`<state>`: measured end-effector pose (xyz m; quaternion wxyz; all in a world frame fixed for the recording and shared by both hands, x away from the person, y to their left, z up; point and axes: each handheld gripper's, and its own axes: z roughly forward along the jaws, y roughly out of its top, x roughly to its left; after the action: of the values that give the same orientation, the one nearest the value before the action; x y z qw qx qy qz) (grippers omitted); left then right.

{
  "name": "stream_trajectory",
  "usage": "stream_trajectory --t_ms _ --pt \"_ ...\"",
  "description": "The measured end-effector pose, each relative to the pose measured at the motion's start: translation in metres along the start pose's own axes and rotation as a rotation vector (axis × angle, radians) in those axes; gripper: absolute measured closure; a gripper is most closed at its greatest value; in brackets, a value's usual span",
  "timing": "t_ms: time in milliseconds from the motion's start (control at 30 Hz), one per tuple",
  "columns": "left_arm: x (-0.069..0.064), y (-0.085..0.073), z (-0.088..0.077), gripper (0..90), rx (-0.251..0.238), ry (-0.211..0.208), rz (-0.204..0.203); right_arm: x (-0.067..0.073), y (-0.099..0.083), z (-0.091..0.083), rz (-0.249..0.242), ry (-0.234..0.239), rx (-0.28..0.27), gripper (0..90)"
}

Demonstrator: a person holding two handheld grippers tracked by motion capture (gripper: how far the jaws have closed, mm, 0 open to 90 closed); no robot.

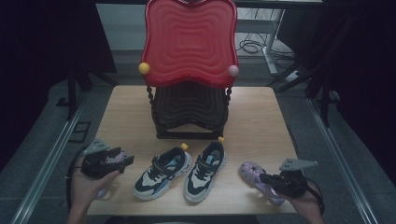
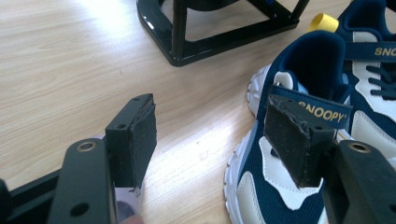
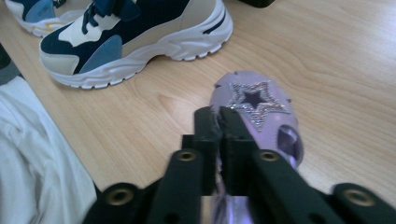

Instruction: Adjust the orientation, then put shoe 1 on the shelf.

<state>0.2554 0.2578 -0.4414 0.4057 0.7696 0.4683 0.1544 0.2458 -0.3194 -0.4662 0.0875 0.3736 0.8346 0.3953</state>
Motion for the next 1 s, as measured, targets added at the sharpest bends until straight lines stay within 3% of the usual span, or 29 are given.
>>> stream_trajectory --t_ms 200,367,567,767,1000 --pt "0.014 -0.006 -0.021 34.0 -0.007 0.030 -0.004 -0.007 0.000 -0.008 -0.002 -0.044 -0.028 66.2" --pt "0.035 -0.028 -0.047 34.1 -0.001 0.096 -0.060 -0.022 -0.004 -0.014 0.029 -0.057 -0.055 56.1" --pt "0.058 -0.047 -0.068 34.6 0.037 0.162 -0.107 -0.033 -0.010 -0.014 0.038 -0.082 -0.020 51.2" --pt "0.067 -0.058 -0.063 37.1 0.105 0.157 -0.117 -0.037 -0.009 -0.023 0.034 -0.102 0.003 50.0" --pt "0.069 -0.064 -0.047 41.4 0.180 0.155 -0.099 -0.035 -0.011 -0.031 0.026 -0.077 0.015 50.1"
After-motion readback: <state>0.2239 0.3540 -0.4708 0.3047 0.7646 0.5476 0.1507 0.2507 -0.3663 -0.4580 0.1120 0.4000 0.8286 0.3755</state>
